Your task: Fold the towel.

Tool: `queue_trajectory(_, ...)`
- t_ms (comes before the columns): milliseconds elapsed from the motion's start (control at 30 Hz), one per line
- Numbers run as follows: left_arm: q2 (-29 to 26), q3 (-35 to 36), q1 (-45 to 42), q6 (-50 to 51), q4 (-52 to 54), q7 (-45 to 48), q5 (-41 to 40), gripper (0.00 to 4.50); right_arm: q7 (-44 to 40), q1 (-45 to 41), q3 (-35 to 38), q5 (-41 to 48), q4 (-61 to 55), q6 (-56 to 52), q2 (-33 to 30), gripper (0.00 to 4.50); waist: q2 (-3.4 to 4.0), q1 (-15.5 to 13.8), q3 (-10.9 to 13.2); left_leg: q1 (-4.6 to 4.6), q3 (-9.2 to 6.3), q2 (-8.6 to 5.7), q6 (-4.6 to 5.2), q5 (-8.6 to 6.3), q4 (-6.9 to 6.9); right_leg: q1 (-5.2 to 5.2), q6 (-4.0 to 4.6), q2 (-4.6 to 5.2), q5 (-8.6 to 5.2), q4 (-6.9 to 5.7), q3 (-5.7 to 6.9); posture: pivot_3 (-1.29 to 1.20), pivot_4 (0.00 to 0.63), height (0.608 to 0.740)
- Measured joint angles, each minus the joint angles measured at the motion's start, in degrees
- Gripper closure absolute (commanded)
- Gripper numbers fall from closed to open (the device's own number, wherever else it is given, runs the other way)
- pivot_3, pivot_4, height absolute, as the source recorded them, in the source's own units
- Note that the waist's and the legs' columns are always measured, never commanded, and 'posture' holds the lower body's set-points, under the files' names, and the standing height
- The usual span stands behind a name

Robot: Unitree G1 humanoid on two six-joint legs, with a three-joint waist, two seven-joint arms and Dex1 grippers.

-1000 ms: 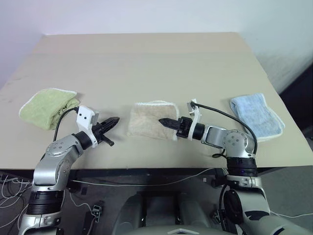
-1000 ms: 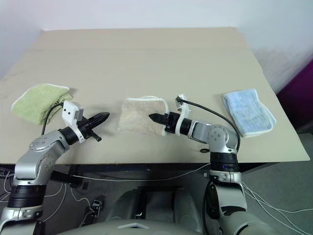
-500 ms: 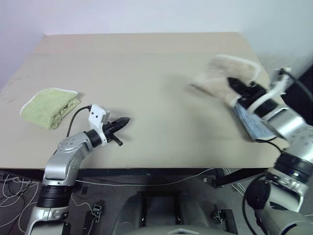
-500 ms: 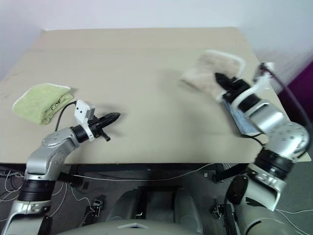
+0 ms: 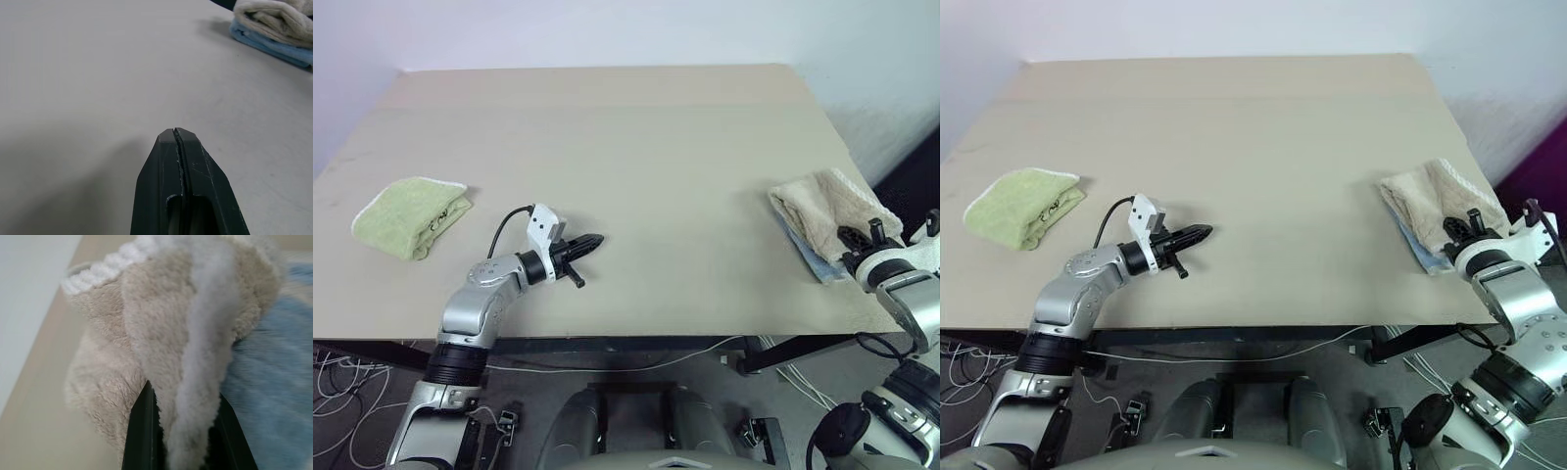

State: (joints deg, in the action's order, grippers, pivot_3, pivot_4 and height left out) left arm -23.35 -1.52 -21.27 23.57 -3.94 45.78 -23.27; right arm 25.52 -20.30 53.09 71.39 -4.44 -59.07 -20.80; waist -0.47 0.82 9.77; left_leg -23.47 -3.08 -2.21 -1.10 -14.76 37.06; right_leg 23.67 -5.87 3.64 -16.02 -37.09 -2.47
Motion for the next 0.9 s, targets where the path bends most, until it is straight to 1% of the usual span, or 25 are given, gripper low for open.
queue_trajectory(67, 0.00, 0.01, 0.00, -0.11, 0.00, 0.26, 0.13, 4.50, 0.11, 0.51, -0.69, 0.25, -0.01, 1.13, -0.26, 4.48, 0.00, 0.01, 0.00, 0.00, 0.00, 0.00, 0.00, 0.00, 0.01, -0.01, 0.00, 0.00, 0.00, 0.00, 0.00, 0.00, 0.150, 0.740)
queue_trajectory(133, 0.00, 0.04, 0.08, -0.12, 0.01, 0.28, 0.15, 4.50, 0.11, 0.72, -1.27, 0.39, 0.00, 2.02, -0.41, 3.89, 0.00, -0.06, 0.00, 0.00, 0.00, 0.00, 0.00, 0.00, 0.01, -0.02, 0.00, 0.00, 0.00, 0.00, 0.00, 0.00, 0.150, 0.740)
queue_trajectory(167, -0.02, 0.10, 0.38, -0.12, 0.13, 0.27, 0.15, 4.50, 0.08, 0.74, -1.56, 0.71, 0.02, 2.61, -0.59, 3.68, 0.00, -0.06, 0.00, 0.00, 0.00, -0.01, 0.01, 0.00, 0.02, -0.02, 0.00, 0.00, 0.00, 0.01, 0.00, 0.00, 0.150, 0.740)
queue_trajectory(233, -0.03, 0.13, 1.19, -0.11, 0.45, 0.24, 0.14, 4.50, 0.00, 0.73, -1.81, 1.19, 0.04, 3.68, -1.04, 3.11, 0.00, -0.05, 0.00, 0.00, 0.00, -0.01, 0.02, -0.01, 0.03, -0.03, 0.00, 0.00, 0.00, 0.01, 0.00, 0.00, 0.150, 0.740)
queue_trajectory(367, -0.03, 0.16, 2.58, 0.01, 1.46, 0.15, 0.13, 4.50, -0.02, 0.76, -2.14, 2.16, 0.05, 5.64, -1.98, 1.72, 0.00, -0.06, 0.00, 0.01, 0.00, 0.00, 0.02, -0.01, 0.03, -0.03, 0.00, 0.01, 0.00, 0.01, 0.00, 0.00, 0.150, 0.740)
queue_trajectory(533, -0.03, 0.19, 2.59, 0.18, 2.10, 0.08, 0.12, 4.50, 0.59, 1.74, -2.15, 4.11, 0.04, 7.78, -2.38, 0.13, 0.00, -0.09, 0.00, 0.01, 0.00, 0.00, 0.02, -0.01, 0.03, -0.04, -0.01, 0.01, 0.00, 0.02, 0.00, 0.00, 0.150, 0.740)
queue_trajectory(567, -0.03, 0.19, 2.59, 0.23, 2.10, 0.12, 0.12, 4.50, 1.12, 2.14, -2.06, 4.67, 0.04, 8.48, -2.49, 0.02, 0.00, -0.09, 0.00, 0.01, 0.00, 0.00, 0.02, -0.01, 0.03, -0.04, -0.01, 0.01, 0.00, 0.02, 0.00, 0.00, 0.150, 0.740)
queue_trajectory(767, -0.03, 0.16, 2.33, 0.62, 1.51, 0.43, 0.13, 4.50, 3.48, 5.14, -1.91, 5.03, -0.76, 12.02, -3.87, 0.02, 0.00, -0.11, 0.00, 0.02, 0.00, -0.01, 0.02, -0.01, 0.03, -0.05, -0.01, 0.01, -0.01, 0.02, 0.00, 0.00, 0.150, 0.740)
queue_trajectory(833, -0.03, 0.13, 1.68, 0.58, 0.41, 0.58, 0.23, 4.50, 3.11, 6.26, -2.02, 3.48, -1.12, 13.45, -5.41, 0.02, 0.01, -0.15, 0.00, 0.02, 0.00, -0.01, 0.02, -0.01, 0.04, -0.05, -0.01, 0.00, -0.01, 0.02, 0.00, 0.00, 0.150, 0.740)
queue_trajectory(900, -0.04, 0.17, 0.56, -0.03, -1.05, 0.33, 0.78, 4.50, 0.88, 7.02, -2.75, 0.63, -2.00, 14.92, -7.90, 0.02, 0.01, -0.09, 0.00, 0.03, 0.02, -0.01, 0.02, -0.01, 0.04, -0.05, -0.01, -0.01, -0.01, 0.02, 0.00, 0.00, 0.150, 0.740)
